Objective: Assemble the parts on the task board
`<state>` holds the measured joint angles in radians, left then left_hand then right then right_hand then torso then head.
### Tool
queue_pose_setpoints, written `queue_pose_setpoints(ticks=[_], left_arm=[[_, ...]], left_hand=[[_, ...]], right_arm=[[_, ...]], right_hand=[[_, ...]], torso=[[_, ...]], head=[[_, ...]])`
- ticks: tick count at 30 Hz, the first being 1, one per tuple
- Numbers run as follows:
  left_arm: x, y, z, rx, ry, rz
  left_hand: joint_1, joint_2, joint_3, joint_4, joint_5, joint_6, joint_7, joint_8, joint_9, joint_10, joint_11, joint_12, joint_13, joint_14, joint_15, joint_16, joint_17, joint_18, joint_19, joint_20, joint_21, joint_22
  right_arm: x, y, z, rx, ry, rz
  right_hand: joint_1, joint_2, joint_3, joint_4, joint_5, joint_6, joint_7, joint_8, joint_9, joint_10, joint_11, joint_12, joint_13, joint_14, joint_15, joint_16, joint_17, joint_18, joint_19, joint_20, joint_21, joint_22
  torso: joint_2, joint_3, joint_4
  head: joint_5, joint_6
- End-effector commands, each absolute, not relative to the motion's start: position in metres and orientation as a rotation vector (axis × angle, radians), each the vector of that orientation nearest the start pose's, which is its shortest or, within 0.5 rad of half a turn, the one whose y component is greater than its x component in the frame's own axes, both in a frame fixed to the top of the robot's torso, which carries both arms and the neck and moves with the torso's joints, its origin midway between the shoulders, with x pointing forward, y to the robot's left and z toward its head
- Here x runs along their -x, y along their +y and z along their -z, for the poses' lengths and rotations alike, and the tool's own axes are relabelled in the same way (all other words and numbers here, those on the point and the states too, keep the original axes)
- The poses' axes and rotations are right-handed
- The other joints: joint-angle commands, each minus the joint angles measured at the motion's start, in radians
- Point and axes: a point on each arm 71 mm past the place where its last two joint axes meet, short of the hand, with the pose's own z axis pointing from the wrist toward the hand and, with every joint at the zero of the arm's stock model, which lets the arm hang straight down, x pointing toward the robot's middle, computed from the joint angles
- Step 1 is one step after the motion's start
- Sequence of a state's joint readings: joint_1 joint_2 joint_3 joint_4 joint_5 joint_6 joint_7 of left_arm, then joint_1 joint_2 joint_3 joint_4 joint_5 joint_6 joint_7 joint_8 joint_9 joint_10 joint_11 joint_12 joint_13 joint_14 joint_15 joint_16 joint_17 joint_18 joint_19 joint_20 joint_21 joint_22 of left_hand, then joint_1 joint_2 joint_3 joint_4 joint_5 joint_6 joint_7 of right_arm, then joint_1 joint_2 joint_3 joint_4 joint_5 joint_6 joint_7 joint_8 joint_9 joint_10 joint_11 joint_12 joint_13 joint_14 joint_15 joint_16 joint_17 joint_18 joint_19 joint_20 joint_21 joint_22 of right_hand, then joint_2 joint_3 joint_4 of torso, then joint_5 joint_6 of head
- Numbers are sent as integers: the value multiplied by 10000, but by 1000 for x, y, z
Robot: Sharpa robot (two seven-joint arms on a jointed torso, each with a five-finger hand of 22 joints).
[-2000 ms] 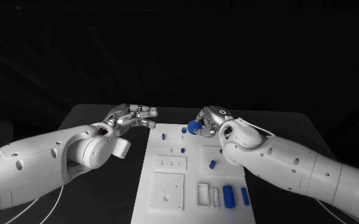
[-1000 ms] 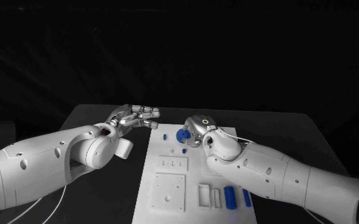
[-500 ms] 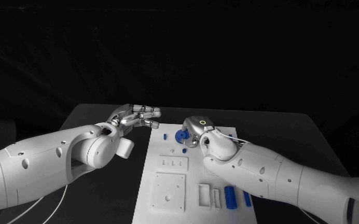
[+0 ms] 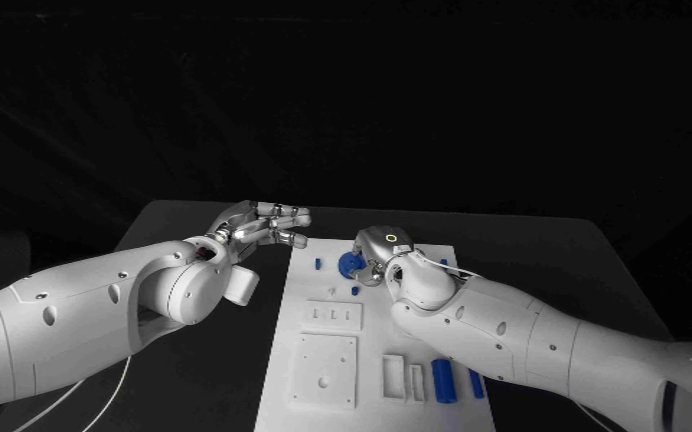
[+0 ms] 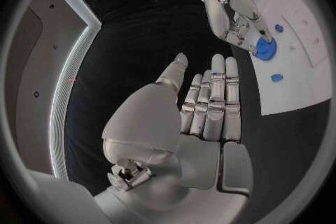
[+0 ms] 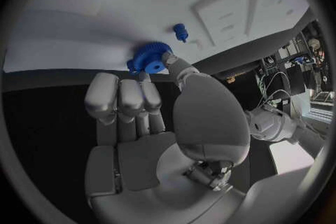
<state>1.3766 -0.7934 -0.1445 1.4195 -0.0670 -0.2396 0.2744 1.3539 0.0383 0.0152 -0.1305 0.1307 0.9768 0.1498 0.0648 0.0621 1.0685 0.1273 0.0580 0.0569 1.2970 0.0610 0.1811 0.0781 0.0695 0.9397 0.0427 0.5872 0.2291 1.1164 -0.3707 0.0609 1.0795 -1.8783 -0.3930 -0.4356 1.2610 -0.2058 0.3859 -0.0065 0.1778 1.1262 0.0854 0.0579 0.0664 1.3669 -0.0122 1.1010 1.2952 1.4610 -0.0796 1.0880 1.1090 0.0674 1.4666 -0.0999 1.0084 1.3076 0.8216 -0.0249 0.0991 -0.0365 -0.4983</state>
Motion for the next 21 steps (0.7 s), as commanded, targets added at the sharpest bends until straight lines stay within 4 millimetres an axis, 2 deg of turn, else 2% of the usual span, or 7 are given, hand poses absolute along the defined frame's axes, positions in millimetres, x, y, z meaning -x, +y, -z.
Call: queue_pose_setpoints(ticks=[1, 8, 10, 13, 16, 19, 21], left_arm=[[-523, 209, 138, 9493, 15459, 14836], [-523, 208, 138, 9489, 15469, 14843], [-523, 208, 138, 9489, 15469, 14842], [-523, 208, 138, 9492, 15468, 14838], [-523, 209, 138, 9494, 15467, 14834], [-523, 209, 138, 9493, 15468, 14836], [-523, 209, 138, 9495, 15465, 14832]], left_hand=[[62, 45, 33, -10, 16, -48, 26, 8, 17, -36, 2, 19, 14, -30, 25, 49, 3, 26, -67, 27, 69, -11], [62, 45, 33, -10, 16, -48, 26, 8, 17, -36, 2, 19, 14, -30, 25, 49, 3, 26, -67, 27, 69, -11], [62, 45, 33, -10, 16, -48, 26, 8, 17, -36, 2, 19, 14, -30, 25, 49, 3, 26, -67, 27, 69, -11], [62, 45, 33, -10, 16, -48, 26, 8, 17, -36, 2, 19, 14, -30, 25, 49, 3, 26, -67, 27, 69, -11], [62, 45, 33, -10, 16, -48, 26, 8, 17, -36, 2, 19, 14, -30, 25, 49, 3, 26, -67, 27, 69, -11], [43, 41, 40, -20, 23, -60, 30, 8, 16, -50, 6, 19, 14, -35, 29, 47, 2, 26, -94, 31, 122, -53], [43, 41, 40, -20, 23, -60, 30, 8, 16, -50, 6, 19, 14, -35, 29, 47, 2, 26, -94, 31, 122, -53]], right_arm=[[-547, -91, 211, 1840, 15041, -2853], [-546, -90, 214, 1832, 15166, -3033], [-546, -90, 215, 1783, 15194, -3081], [-546, -91, 215, 1699, 15279, -3138], [-547, -92, 216, 1625, 15376, -3184], [-547, -93, 217, 1560, 15465, -3215], [-547, -95, 217, 1526, 15522, -3221]], right_hand=[[31, -40, -91, 8, -82, -118, 13, 44, 2, -76, 4, -76, -43, -35, -33, -74, -27, 18, 386, -29, -72, 1291], [-109, -73, -608, 240, -154, -582, 106, 48, -22, -155, 57, -192, -158, -35, 27, -119, -59, 85, 392, 42, -140, 1285], [-255, -20, -796, 524, -211, -600, 104, 46, -22, -159, 52, -182, -173, -36, 36, -116, -57, 100, 401, 57, -157, 1284], [-332, -9, -777, 686, -370, -570, 93, 47, -21, -158, 45, -167, -177, -33, 32, -111, -54, 101, 407, 57, -159, 1285], [-683, -23, -856, 1086, -507, -597, 88, 47, -20, -163, 46, -158, -183, -32, 36, -107, -53, 101, 412, 57, -163, 1286], [-921, -29, -915, 1363, -485, -581, 72, 49, -17, -161, 39, -147, -182, -30, 34, -95, -46, 100, 416, 57, -150, 1290], [-969, -21, -909, 1422, -482, -573, 70, 52, -16, -161, 35, -144, -182, -29, 33, -88, -42, 100, 418, 55, -150, 1290]], torso=[[6, 8, 5], [1, 11, 4], [1, 9, 1], [2, 7, -2], [5, 12, -2], [-2, 10, -2], [-4, 9, -1]], head=[[-9, 13], [1, 0], [3, 2], [7, -9], [17, -7], [18, -4], [18, -3]])
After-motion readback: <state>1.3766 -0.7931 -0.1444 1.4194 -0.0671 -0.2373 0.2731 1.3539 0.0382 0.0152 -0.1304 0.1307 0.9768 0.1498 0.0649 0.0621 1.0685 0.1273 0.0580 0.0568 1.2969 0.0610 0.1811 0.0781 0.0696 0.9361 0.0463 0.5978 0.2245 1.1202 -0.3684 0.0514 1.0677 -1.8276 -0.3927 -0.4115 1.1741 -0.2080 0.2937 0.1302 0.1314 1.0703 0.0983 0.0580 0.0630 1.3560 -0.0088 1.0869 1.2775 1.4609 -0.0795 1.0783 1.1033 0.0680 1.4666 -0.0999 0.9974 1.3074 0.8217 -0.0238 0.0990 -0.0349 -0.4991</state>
